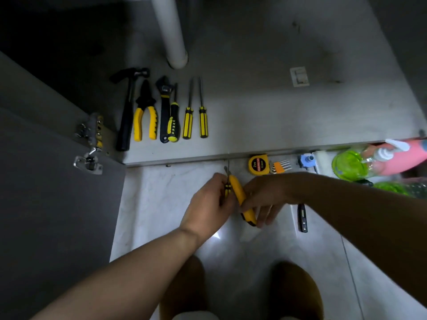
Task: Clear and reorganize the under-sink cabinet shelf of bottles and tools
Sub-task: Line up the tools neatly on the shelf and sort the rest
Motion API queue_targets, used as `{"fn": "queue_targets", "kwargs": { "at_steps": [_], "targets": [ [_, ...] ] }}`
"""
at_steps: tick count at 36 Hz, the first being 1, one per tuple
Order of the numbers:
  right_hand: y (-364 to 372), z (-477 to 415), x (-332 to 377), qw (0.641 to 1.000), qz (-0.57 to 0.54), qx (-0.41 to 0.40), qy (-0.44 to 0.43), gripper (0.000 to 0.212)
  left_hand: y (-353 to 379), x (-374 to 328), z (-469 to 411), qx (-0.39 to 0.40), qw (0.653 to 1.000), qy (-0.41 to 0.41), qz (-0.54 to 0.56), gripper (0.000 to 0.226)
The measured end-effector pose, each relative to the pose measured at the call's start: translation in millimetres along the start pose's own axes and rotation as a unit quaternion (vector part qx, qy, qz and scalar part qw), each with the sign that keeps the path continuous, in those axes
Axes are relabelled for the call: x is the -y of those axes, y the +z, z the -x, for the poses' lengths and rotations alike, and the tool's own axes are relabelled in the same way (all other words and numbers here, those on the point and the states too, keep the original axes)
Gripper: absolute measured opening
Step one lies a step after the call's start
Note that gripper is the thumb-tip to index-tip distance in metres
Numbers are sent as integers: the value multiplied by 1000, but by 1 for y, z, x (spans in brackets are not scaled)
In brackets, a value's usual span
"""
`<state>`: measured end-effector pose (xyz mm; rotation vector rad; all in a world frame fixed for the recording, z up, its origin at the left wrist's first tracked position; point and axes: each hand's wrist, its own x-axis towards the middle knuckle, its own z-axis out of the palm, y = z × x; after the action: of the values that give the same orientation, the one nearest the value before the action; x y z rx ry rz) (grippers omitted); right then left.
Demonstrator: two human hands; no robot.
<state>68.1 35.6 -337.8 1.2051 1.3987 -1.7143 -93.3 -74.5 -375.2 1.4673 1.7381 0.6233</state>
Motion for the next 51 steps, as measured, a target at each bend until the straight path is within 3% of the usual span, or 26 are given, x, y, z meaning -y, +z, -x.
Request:
{"fn": "queue_targets", "kwargs": {
  "at_steps": [5,9,13,16,19,24,28,35,45,51],
  "targets": [
    [-28,36,19,994,-47,2,-101,21,-26,-36,-32,-160,985,45,52,20],
    [-46,43,37,972,-115,-102,-176,16,-51,-56,-71,-230,970,63,45,26],
    [-61,31,49,930,-107,-308,-170,28,-70,-66,-103,-232,970,54,-40,32],
    [-67,16,51,892,-18,-433,-129,30,-74,-71,-118,-214,963,66,-149,25],
    [-66,8,50,870,31,-482,-102,28,-72,-71,-126,-167,956,53,-235,22],
    [-61,3,49,826,79,-551,-89,30,-65,-63,-128,-133,953,43,-269,19],
    [-57,1,49,813,96,-562,-121,35,-63,-53,-124,-121,955,50,-268,26],
    [-51,-6,52,802,121,-561,-166,42,-67,-40,-112,-145,907,99,-383,44],
    [-52,-19,76,803,122,-558,-169,47,-77,-35,-119,-130,914,79,-377,35],
    [-52,-22,75,809,106,-547,-184,47,-79,-31,-119,-134,927,79,-340,63]
  ]
}}
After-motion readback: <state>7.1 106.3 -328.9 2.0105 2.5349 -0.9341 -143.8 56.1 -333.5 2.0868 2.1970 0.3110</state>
